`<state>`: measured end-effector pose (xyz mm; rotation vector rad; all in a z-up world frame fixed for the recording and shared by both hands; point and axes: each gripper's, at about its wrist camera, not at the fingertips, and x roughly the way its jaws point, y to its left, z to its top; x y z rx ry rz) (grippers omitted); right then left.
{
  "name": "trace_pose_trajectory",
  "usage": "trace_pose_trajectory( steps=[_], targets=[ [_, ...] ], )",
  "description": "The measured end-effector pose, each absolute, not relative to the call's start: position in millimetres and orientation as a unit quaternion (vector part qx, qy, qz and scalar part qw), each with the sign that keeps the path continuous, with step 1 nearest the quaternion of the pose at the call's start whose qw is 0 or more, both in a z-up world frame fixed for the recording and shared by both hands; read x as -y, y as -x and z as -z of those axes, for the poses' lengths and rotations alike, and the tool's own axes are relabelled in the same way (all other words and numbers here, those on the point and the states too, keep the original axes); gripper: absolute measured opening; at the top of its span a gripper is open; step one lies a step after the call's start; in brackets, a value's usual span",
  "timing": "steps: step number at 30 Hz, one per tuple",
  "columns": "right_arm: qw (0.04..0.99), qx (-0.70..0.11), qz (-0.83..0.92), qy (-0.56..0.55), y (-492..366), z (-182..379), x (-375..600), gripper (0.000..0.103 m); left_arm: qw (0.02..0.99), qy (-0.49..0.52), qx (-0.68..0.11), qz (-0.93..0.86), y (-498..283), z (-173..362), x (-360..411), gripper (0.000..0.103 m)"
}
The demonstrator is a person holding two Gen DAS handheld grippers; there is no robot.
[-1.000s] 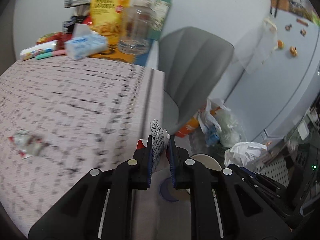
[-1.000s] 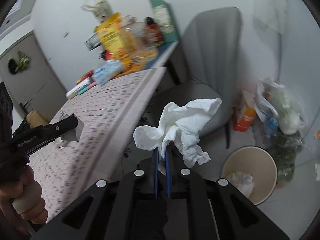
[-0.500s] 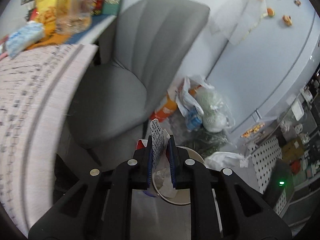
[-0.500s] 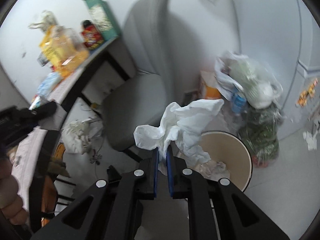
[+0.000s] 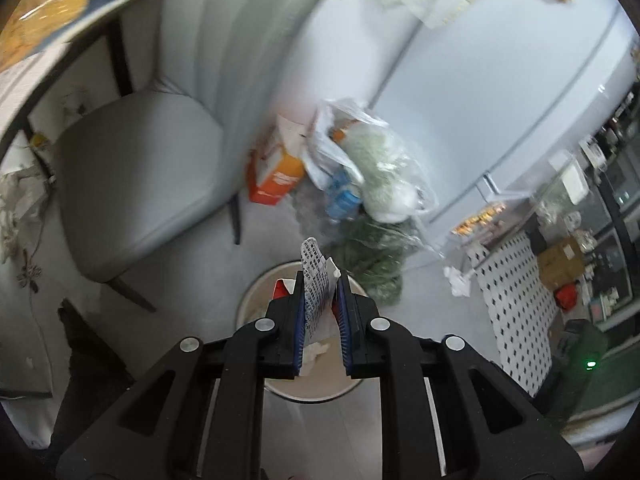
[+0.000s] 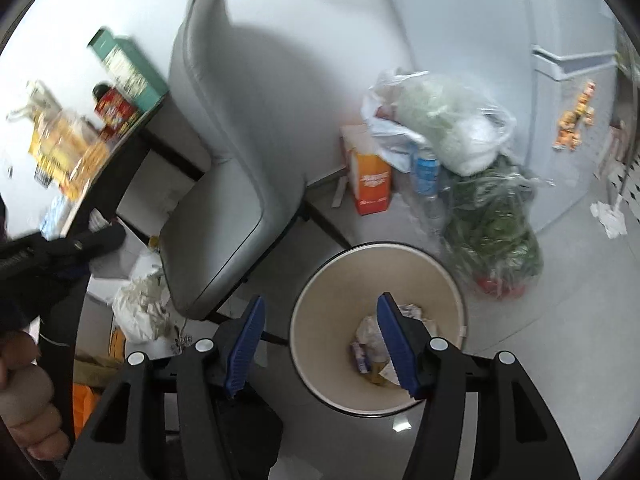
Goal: Collect trash
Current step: 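Open both tools over the beige bin to drop paper and tissue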
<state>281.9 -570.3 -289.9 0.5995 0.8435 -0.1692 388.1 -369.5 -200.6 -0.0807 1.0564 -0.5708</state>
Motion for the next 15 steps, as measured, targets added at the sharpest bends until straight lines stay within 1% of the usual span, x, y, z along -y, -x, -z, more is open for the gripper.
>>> trace_pose_trajectory(
  steps=[2,4,6,8,9,12,15],
  targets=[
    [0.865,-0.393,0.095,-0.297,-268.4,284.7,580.2,0.062,0.814,0.037,-0.505,0.286,-386.3,206.5,380.7,0.017],
    [0.864,-0.388,0.108,-0.302,-256.4,280.1,588.2,0.064,0.797,0.049,-0.520,0.301,-387.4,212.6,387.7,0.026],
    [0.864,-0.386,0.117,-0.302,-245.5,273.9,592.9,0.064,0.794,0.065,-0.523,0.305,-387.6,210.0,385.4,0.060],
    [0.865,-0.385,0.120,-0.300,-239.2,268.3,594.7,0.064,0.805,0.069,-0.509,0.297,-385.4,200.9,377.9,0.070],
    [0.865,-0.384,0.120,-0.300,-237.2,265.9,595.6,0.064,0.806,0.071,-0.507,0.298,-384.6,197.9,376.0,0.074],
    [0.870,-0.378,0.111,-0.298,-233.4,254.1,588.2,0.065,0.810,0.070,-0.498,0.301,-379.7,179.8,358.4,0.080],
    [0.873,-0.376,0.088,-0.298,-237.3,241.9,572.5,0.066,0.834,0.059,-0.470,0.282,-371.3,154.2,330.5,0.086]
  ],
)
